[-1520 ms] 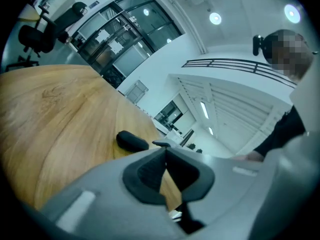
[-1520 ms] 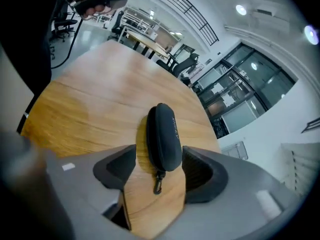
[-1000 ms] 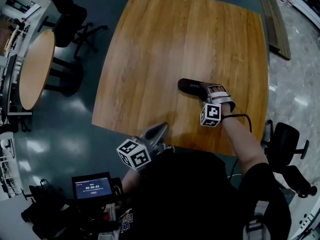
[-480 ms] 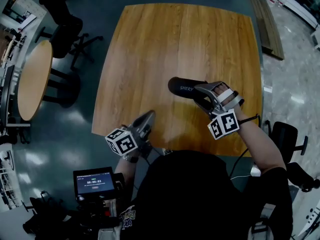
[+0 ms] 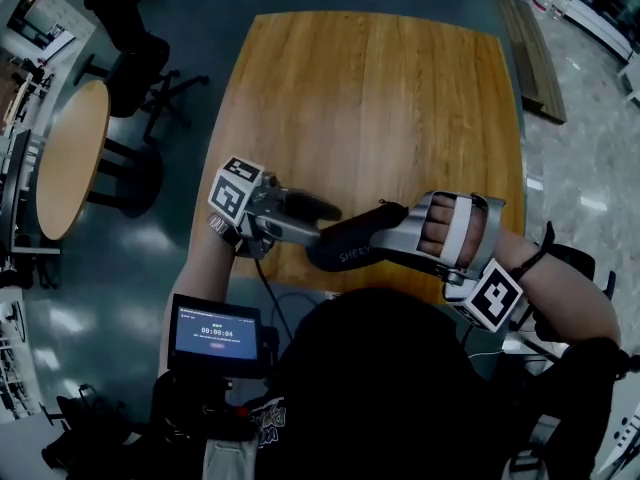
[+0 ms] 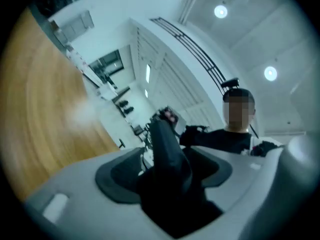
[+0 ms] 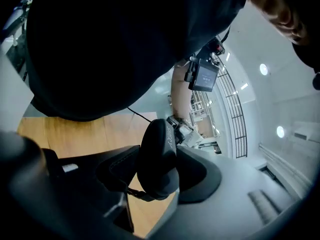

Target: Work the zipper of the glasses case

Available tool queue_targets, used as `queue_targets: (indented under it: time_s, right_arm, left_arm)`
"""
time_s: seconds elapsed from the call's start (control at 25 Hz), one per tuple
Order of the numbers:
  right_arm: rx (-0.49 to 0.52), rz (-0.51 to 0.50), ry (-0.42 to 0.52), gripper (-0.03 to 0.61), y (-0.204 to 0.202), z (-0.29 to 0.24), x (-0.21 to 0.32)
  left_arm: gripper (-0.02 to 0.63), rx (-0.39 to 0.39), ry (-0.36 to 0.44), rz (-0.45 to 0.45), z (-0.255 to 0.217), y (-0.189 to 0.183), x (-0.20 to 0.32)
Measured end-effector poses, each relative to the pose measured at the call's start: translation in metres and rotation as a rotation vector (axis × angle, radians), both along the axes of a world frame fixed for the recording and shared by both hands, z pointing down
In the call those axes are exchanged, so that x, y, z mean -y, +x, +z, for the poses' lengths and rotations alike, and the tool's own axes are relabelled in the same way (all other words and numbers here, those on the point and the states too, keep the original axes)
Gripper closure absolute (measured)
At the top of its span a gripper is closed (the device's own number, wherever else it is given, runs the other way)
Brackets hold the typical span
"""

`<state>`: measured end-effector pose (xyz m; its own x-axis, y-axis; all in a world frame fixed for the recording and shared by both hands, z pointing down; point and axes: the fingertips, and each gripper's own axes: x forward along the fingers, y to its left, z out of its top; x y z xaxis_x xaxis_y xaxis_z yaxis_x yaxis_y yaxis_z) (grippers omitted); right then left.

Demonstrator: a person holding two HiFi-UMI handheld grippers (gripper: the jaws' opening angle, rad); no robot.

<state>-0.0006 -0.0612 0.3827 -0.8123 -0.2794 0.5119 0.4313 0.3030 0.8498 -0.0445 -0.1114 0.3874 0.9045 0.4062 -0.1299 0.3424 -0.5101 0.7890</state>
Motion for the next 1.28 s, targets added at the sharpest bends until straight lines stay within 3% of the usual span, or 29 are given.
queue_targets:
  time_s: [0.12, 0.28, 0.36, 0.44, 0.56, 0.64, 0.72, 0.8, 0.88, 0.96, 1.04, 1.16, 1.28]
  right_arm:
    - [-0.018, -0.039, 0.03, 0.353, -0.005, -0.003, -0.007]
    - [-0.069, -0.103, 0.063, 0.353, -0.006, 0.0, -0.019]
    - [-0.099, -0.114, 0.074, 0.353, -0.003, 0.006, -0.02]
    - [-0.113, -0.097, 0.069, 0.351, -0.002, 0.009, -0.017]
    - [-0.093, -0.044, -0.017, 0.331, -0.001, 0.005, -0.013]
    - [-0.057, 0.021, -0.156, 0.315, 0.011, -0.001, -0.012]
    - [-0.021, 0.121, -0.422, 0.32, 0.028, -0.01, -0.009]
    - [0.009, 0.199, -0.718, 0.415, 0.04, -0.025, 0.001]
    - [0.034, 0.19, -0.923, 0.414, 0.038, -0.04, 0.014]
    - [0.004, 0.174, -1.143, 0.426, 0.033, -0.042, 0.018]
    - [-0.106, 0.196, -1.352, 0.428, 0.032, -0.031, 0.016]
    - [-0.184, 0.193, -1.506, 0.428, 0.021, -0.024, 0.02]
    - [-0.207, 0.186, -1.583, 0.44, 0.01, -0.024, 0.019]
  left_arm:
    - [0.305, 0.064, 0.049, 0.241, -0.006, 0.021, -0.039]
    - [0.313, 0.12, 0.08, 0.397, -0.004, 0.04, -0.071]
    - [0.32, 0.124, 0.095, 0.399, 0.003, 0.045, -0.076]
    - [0.333, 0.11, 0.079, 0.342, 0.004, 0.046, -0.071]
    - [0.341, 0.065, 0.087, 0.241, 0.004, 0.047, -0.06]
    - [0.342, 0.083, 0.125, 0.199, 0.011, 0.047, -0.057]
    - [0.342, 0.144, 0.193, 0.195, 0.023, 0.042, -0.057]
    - [0.342, 0.239, 0.296, 0.234, 0.035, 0.032, -0.061]
    - [0.344, 0.319, 0.403, 0.291, 0.04, 0.025, -0.068]
    - [0.344, 0.37, 0.506, 0.339, 0.039, 0.025, -0.074]
    - [0.344, 0.419, 0.611, 0.384, 0.038, 0.026, -0.078]
    - [0.344, 0.518, 0.747, 0.456, 0.045, 0.025, -0.081]
    - [0.344, 0.594, 0.816, 0.508, 0.054, 0.025, -0.081]
